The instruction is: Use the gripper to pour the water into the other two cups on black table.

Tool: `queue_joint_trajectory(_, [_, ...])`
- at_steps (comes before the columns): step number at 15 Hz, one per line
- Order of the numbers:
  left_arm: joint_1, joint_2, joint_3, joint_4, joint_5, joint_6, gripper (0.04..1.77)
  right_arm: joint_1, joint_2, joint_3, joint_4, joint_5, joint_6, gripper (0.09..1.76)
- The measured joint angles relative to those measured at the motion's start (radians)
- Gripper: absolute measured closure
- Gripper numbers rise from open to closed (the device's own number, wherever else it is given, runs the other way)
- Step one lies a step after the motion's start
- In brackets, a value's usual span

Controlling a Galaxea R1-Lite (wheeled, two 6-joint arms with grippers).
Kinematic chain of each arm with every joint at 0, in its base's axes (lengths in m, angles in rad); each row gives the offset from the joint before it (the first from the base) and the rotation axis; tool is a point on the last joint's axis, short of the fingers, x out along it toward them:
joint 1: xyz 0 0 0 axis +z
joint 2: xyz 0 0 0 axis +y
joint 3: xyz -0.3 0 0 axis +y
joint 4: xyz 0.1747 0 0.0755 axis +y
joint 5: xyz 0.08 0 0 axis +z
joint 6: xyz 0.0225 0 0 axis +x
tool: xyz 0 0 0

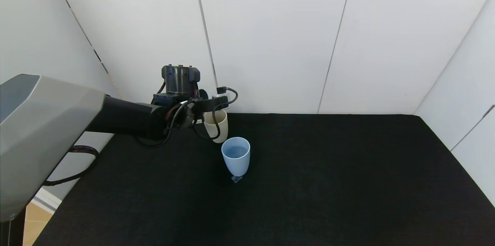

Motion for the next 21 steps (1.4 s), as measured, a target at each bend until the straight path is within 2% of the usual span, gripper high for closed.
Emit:
queue_joint_trajectory(2, [0.003, -0.003, 0.022, 0.001, -0.011, -0.096, 0.64, 0.000, 0.000, 0.000, 0.000, 0.000, 0.000, 0.14])
queue_joint_trajectory(7, [0.006, -0.053, 0.116, -0.012, -0.037, -0.438, 0.64, 0.000, 0.000, 0.000, 0.000, -0.001, 0.000, 0.14])
queue_joint_trajectory(11, [-0.001, -0.151, 0.241, -0.023, -0.039, -0.780, 0.64, 0.000, 0.000, 0.000, 0.000, 0.000, 0.000, 0.14])
queue_joint_trajectory(13, [-0.010, -0.217, 0.319, -0.024, -0.039, -0.958, 0.64, 0.000, 0.000, 0.000, 0.000, 0.000, 0.000, 0.14])
queue_joint_trajectory(15, [-0.017, -0.284, 0.422, -0.033, -0.042, -1.091, 0.64, 0.000, 0.000, 0.000, 0.000, 0.000, 0.000, 0.14])
queue_joint_trajectory(18, [-0.024, -0.372, 0.580, -0.140, -0.093, -1.268, 0.64, 0.000, 0.000, 0.000, 0.000, 0.000, 0.000, 0.14])
queue_joint_trajectory(21, [-0.018, -0.431, 0.729, -0.257, -0.140, -1.364, 0.64, 0.000, 0.000, 0.000, 0.000, 0.000, 0.000, 0.14])
